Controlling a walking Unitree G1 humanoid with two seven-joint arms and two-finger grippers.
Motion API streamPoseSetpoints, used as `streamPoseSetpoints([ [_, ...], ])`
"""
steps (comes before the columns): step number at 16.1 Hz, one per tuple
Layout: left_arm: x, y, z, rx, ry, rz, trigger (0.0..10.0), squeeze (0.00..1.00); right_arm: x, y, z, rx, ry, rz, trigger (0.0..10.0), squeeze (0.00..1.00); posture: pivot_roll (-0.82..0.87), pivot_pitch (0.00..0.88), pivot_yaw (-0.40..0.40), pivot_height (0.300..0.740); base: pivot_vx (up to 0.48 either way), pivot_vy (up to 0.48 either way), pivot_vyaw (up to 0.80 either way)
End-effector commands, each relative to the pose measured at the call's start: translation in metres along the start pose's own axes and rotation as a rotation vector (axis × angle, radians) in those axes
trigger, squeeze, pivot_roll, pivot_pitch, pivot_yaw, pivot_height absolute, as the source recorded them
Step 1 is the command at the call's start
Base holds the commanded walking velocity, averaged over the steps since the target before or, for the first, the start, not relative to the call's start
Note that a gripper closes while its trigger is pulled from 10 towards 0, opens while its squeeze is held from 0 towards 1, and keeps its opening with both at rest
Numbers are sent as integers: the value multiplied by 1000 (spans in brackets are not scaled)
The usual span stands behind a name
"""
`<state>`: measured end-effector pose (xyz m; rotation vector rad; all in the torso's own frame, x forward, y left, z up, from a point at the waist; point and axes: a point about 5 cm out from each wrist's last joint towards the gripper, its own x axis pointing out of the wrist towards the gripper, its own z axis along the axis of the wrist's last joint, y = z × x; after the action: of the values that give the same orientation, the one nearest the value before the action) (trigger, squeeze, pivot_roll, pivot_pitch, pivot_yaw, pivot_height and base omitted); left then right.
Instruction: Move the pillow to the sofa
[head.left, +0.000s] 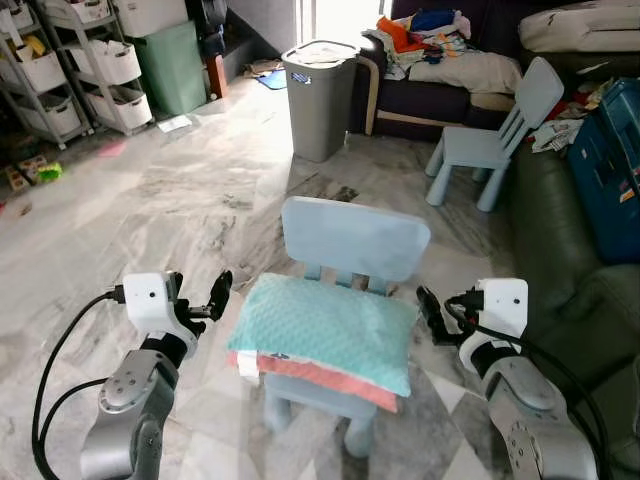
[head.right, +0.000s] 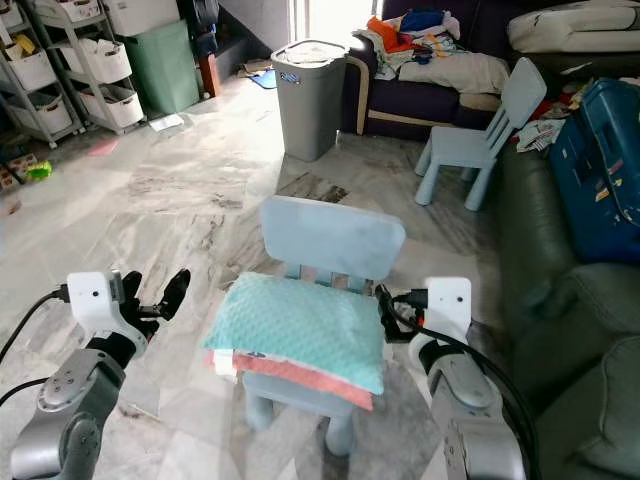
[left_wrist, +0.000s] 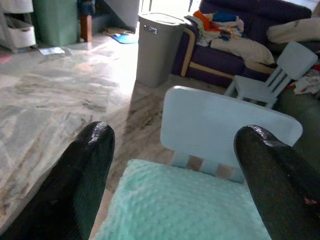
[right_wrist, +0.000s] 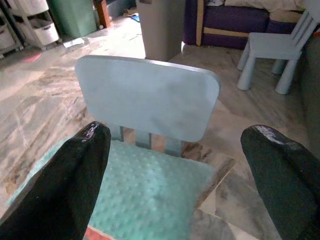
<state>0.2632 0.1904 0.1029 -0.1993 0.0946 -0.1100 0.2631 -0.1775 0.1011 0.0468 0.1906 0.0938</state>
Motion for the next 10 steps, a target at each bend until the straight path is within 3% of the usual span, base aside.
streamPoseSetpoints([
  [1, 0, -3, 5, -4, -10, -17, 10000, 0, -1, 2, 11, -4, -35, 7, 10000, 0, -39, 0, -1, 740, 0, 0, -800],
  [10, 3, -4, 5, -15, 8, -7, 10000, 0, 2, 6, 14, 2, -29, 21, 10000, 0, -39, 0, 0, 740, 0, 0, -800],
])
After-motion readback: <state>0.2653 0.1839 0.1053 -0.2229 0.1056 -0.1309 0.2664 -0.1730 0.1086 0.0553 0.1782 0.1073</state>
